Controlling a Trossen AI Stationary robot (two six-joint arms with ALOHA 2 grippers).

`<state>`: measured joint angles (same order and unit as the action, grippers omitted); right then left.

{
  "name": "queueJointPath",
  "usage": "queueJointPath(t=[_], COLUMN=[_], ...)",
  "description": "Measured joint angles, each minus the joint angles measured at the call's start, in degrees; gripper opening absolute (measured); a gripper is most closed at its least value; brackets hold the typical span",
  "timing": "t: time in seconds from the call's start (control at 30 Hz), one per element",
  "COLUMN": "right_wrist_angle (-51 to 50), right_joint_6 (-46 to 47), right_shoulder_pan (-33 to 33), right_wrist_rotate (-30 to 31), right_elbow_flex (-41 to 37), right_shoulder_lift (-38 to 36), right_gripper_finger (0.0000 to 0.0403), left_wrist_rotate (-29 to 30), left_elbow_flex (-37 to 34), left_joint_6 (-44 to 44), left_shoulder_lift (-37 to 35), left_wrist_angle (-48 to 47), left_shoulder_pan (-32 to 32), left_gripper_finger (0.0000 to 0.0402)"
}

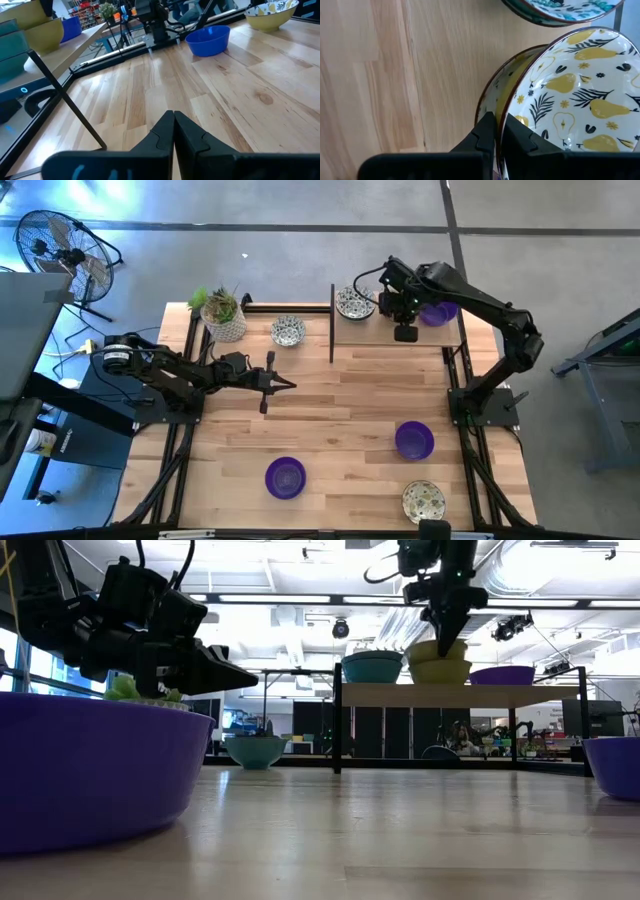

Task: Pick & Place Mini bowls
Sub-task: Stack the top white patterned bowl on the white patterned bowl on the shelf

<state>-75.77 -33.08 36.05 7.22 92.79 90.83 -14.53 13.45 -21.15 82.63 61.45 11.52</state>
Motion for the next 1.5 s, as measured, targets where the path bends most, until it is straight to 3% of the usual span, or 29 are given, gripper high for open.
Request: queueJointPath(t=[0.5, 1.17, 1.3, 1.5], right_wrist_angle=[-0.9, -1.04, -1.48, -1.66], right_joint_6=[0.14, 3.07, 4.43, 4.52], right_shoulder_pan=[0.35, 0.15, 0.33, 0.33], right_wrist_rotate=[0.14, 0.77, -1.83, -1.75], right_elbow_flex=[0.0, 0.02, 0.09, 0.11], right_shoulder_lift=[0.0, -1.17, -2.12, -1.81], right_gripper_finger=[0.0018, 0.0102, 0.009, 0.0023], left_wrist_rotate=[-0.01, -0.01, -0.01, -0.01], left_elbow_flex=[0.0, 0.0, 0.0, 0.0], left_joint_6=[0.0, 0.01, 0.01, 0.02], left_shoulder_lift=[0.0, 0.0, 0.0, 0.0], left_wrist_angle=[-0.02, -0.02, -0.02, -0.02], left_shoulder_pan=[0.0, 0.01, 0.01, 0.01], left_gripper_finger=[0.0001, 0.0001, 0.0001, 0.0001])
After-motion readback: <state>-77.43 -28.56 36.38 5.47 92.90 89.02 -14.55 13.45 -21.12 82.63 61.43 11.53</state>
